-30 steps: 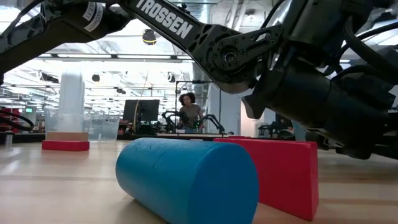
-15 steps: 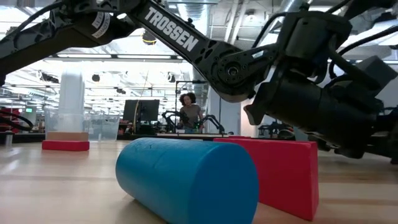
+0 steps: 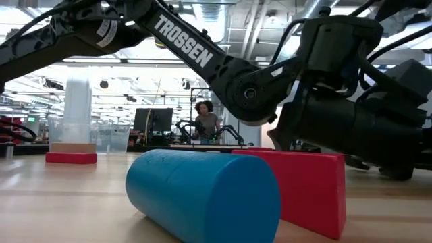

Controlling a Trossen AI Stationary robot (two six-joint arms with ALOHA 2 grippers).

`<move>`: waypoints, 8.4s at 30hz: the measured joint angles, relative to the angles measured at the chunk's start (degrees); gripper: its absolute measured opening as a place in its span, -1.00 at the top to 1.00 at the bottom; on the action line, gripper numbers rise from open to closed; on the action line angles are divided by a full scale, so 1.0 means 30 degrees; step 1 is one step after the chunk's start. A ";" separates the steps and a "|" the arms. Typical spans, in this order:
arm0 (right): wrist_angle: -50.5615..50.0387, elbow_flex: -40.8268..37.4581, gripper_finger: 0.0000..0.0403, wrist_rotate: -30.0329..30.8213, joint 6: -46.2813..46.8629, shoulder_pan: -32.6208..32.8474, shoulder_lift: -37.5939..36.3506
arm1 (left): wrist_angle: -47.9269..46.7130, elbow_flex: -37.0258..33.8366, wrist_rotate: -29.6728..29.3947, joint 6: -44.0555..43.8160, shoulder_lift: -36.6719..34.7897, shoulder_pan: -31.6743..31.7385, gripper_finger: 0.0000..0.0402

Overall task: Sort & place blocks by color
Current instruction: Put the top blue block into the yellow bin, then put the blue block into the yellow bin

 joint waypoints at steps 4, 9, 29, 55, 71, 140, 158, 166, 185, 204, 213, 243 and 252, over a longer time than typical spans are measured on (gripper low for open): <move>-0.0014 0.0000 -0.21 0.0004 -0.0007 -0.0007 0.0000 | -0.0040 -0.0004 -0.0098 -0.0452 0.0007 0.0142 0.18; -0.0014 0.0000 -0.21 0.0004 -0.0007 -0.0007 0.0000 | -0.0158 -0.0009 -0.0171 -0.0590 -0.0002 0.0172 0.30; -0.0180 0.0014 -0.21 0.0166 0.0091 -0.0007 -0.0028 | -0.7514 -0.0128 -0.0149 -0.1157 -0.4471 0.0307 0.39; 0.1413 -0.3242 -0.21 0.3350 0.3723 0.0961 -0.6106 | -2.0242 -0.0070 -0.4845 -0.2669 -1.0486 0.0306 0.39; 1.8048 -0.7557 -0.21 0.3406 -0.0737 0.2499 -0.6761 | -2.0930 -0.0062 -0.6203 -0.2049 -1.5621 -0.0939 0.39; 3.0236 -0.8233 0.64 -0.3971 -0.2441 -0.1661 -0.1464 | -1.8751 -0.0055 -0.4265 0.1028 -1.6939 -0.1747 -0.38; 3.0229 -0.8233 0.64 -0.3883 -0.2453 -0.1669 -0.1508 | -1.8790 -0.0055 -0.2984 0.1822 -1.6801 -0.1033 0.31; 2.9838 -0.8224 0.61 -0.2525 -0.5077 -0.2075 -0.1578 | -1.9461 -0.0077 -0.4211 -0.0194 -1.7010 -0.0935 0.42; 2.9362 -0.8240 0.22 -0.1027 -0.8870 -0.3548 -0.1632 | -3.7637 -0.0280 -1.0477 -1.5448 -1.9523 -0.4633 0.31; 3.1042 -0.8240 0.39 -0.1022 -0.8856 -0.4801 -0.1550 | -3.0757 -1.7177 -0.8991 -2.8097 -2.7771 -1.0344 0.36; 3.1478 -0.8238 0.48 -0.2985 -0.8649 -0.4925 -0.0904 | -2.9127 -2.3010 -0.5673 -3.5870 -3.0185 -1.5051 0.36; 2.7729 -0.4083 0.57 0.0109 -0.1460 -0.3759 0.8043 | -2.2188 -3.0114 0.2798 -3.7339 -3.0884 -1.6633 -0.03; 1.8310 -0.2005 0.57 -0.1136 -0.1401 -0.4640 0.7096 | -2.4189 -2.6865 0.0683 -3.7624 -3.1492 -1.6228 -0.14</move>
